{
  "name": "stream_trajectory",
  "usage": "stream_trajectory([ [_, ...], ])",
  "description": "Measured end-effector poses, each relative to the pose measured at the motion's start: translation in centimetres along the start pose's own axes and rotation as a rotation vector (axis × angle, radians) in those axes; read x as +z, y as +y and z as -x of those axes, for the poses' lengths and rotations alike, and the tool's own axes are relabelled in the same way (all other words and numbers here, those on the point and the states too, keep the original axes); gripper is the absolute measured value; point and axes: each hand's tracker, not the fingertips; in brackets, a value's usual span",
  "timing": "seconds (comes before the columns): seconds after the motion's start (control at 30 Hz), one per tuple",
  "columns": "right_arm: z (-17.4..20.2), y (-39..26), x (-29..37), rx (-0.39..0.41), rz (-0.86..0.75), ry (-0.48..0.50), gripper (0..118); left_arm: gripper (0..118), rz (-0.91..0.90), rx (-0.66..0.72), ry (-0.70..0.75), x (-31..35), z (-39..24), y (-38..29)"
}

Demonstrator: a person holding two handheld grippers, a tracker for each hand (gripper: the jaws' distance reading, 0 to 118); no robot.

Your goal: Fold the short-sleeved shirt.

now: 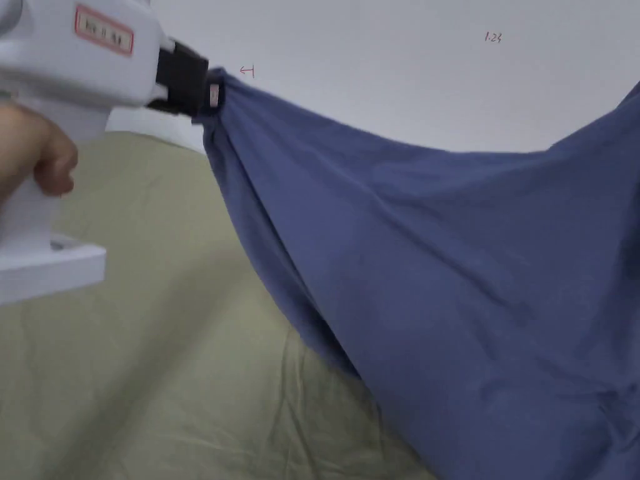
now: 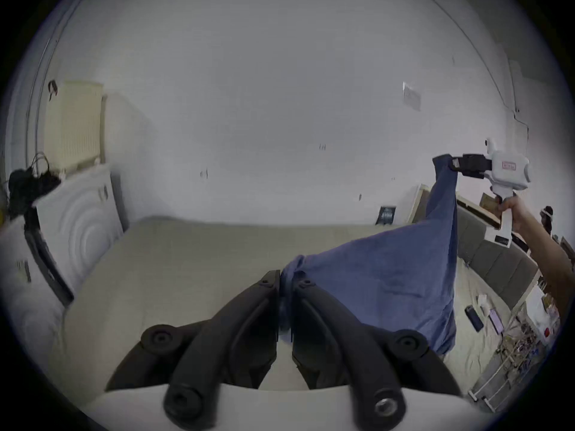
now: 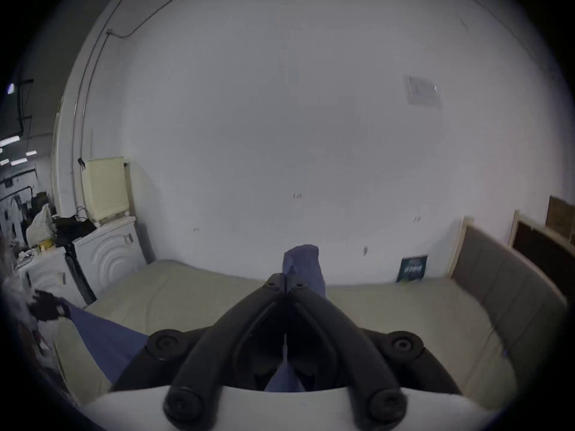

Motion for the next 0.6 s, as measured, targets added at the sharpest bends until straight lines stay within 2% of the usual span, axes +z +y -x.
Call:
stream_trajectory([
  [0.13,-0.3,4.8,-0.3,0.075,-0.063,-0.047,1,6,-0.045,-0.044,0.047,-2.3,-0.1,6.1],
  [0.23,-0.6,7.7,-0.7,0.101,-0.103,-0.071,1,6,-0.081,-0.039,0.075,-4.3,0.0,10.1],
  [0.4,-1.3,10.6,-1.6,0.102,-0.160,-0.113,1,6,-0.107,-0.094,0.131,-7.4,-0.1,14.9],
  [0.5,-1.4,12.3,-2.4,0.134,-0.184,-0.161,1,6,-0.143,-0.117,0.167,-8.9,-0.1,17.2],
  [0.6,-1.5,13.7,-2.8,0.117,-0.211,-0.166,1,6,-0.165,-0.160,0.175,-9.9,-0.4,18.4],
])
